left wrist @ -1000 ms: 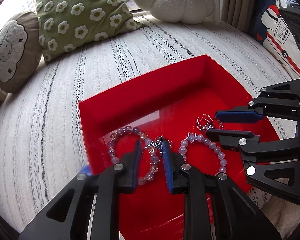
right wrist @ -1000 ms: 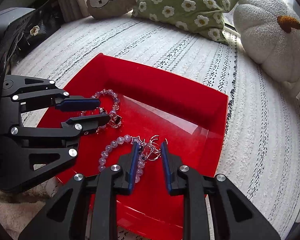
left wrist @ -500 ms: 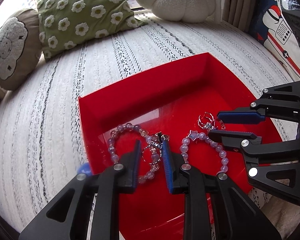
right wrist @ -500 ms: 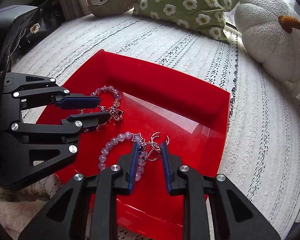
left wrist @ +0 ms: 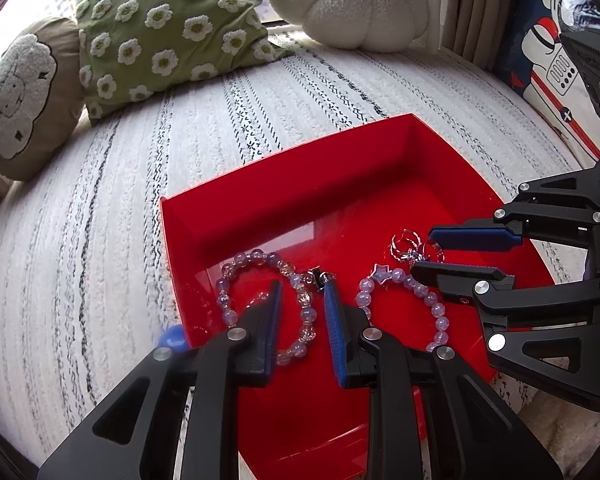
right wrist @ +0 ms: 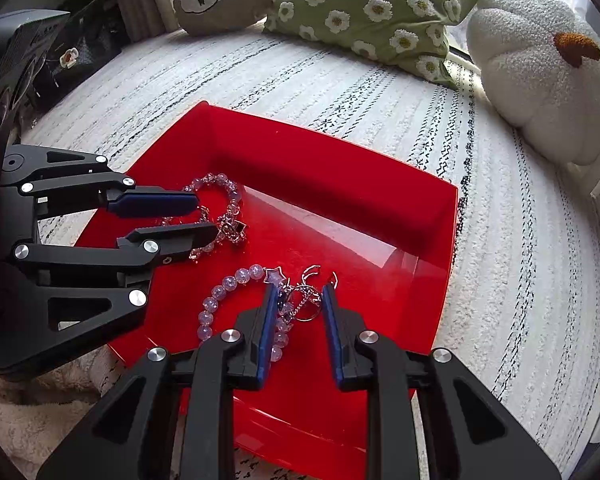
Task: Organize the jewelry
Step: 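Lower both rings into the red tray and open both tools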
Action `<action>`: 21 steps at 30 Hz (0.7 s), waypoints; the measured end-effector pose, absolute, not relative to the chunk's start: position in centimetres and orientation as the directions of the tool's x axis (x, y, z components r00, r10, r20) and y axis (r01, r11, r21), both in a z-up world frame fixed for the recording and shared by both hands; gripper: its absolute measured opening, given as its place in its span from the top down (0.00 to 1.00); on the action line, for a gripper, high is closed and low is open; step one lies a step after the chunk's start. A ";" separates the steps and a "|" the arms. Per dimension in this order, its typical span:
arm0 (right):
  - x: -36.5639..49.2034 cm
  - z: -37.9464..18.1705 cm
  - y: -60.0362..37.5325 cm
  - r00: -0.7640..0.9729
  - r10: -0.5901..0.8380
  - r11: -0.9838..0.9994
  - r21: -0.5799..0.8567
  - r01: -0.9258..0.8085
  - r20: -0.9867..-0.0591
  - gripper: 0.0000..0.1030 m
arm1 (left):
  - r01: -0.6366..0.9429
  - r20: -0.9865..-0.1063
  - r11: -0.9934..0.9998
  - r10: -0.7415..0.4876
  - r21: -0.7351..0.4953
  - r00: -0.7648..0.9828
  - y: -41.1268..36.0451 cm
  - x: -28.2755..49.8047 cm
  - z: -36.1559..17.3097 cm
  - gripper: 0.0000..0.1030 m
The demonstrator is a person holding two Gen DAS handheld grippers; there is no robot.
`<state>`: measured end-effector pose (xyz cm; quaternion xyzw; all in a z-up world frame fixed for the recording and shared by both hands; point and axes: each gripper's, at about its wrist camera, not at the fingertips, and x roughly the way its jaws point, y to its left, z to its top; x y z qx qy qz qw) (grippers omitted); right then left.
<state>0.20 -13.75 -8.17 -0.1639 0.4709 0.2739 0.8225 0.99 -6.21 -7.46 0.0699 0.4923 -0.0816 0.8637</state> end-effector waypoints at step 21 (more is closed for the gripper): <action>-0.2 -6.7 -14.5 0.454 0.315 0.809 -0.015 -0.588 -0.833 0.77 | 0.183 -0.810 0.982 -0.149 -0.052 0.567 -4.3 -0.1 -4.2 0.80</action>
